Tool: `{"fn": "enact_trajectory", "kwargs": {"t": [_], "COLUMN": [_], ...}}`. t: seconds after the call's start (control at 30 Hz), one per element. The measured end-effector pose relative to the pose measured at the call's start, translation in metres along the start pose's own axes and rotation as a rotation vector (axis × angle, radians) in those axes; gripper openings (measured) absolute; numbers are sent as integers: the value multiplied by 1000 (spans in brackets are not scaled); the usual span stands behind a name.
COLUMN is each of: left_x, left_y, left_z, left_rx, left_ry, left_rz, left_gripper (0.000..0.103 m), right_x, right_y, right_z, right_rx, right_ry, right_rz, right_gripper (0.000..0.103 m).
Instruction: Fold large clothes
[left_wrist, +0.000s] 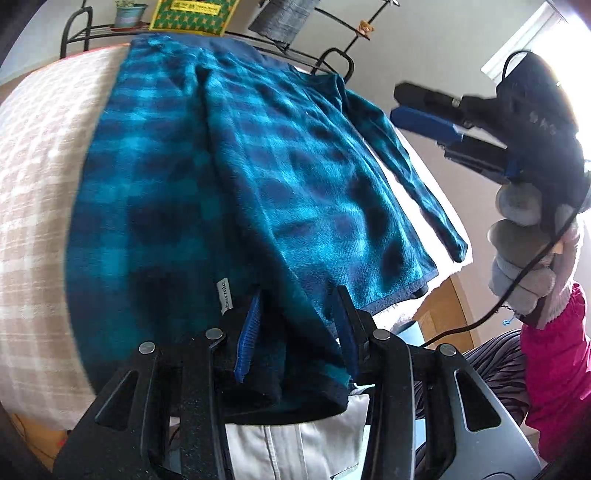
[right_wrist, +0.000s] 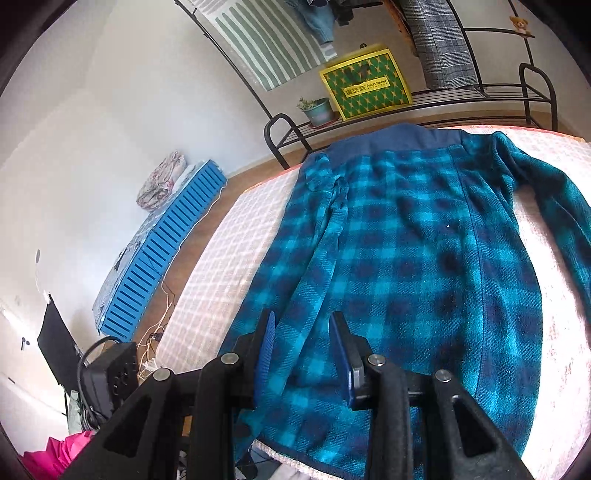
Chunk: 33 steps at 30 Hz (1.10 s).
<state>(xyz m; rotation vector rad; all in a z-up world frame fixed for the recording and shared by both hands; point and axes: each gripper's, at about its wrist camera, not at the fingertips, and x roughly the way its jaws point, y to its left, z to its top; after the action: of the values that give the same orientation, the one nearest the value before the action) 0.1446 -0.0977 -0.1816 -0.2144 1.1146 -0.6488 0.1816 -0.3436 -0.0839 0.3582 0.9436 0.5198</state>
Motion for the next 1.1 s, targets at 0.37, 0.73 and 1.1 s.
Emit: {"fn": "enact_trajectory", "kwargs": {"t": [0.37, 0.73, 1.1], "left_x": [-15, -45, -15], "left_y": [-15, -32, -56], "left_z": [-1, 37, 61], "left_rx": [77, 136, 142], "left_ry": [-12, -128, -93], "left_rz": [34, 122, 154], "left_gripper": [39, 40, 59], "right_x": [-25, -106, -196], "right_y": [-15, -122, -228], "right_z": [-2, -23, -62], "right_rx": [-39, 153, 403], "right_ry": [-73, -211, -303], "right_rz": [-59, -330, -418], "right_gripper": [36, 51, 60]}}
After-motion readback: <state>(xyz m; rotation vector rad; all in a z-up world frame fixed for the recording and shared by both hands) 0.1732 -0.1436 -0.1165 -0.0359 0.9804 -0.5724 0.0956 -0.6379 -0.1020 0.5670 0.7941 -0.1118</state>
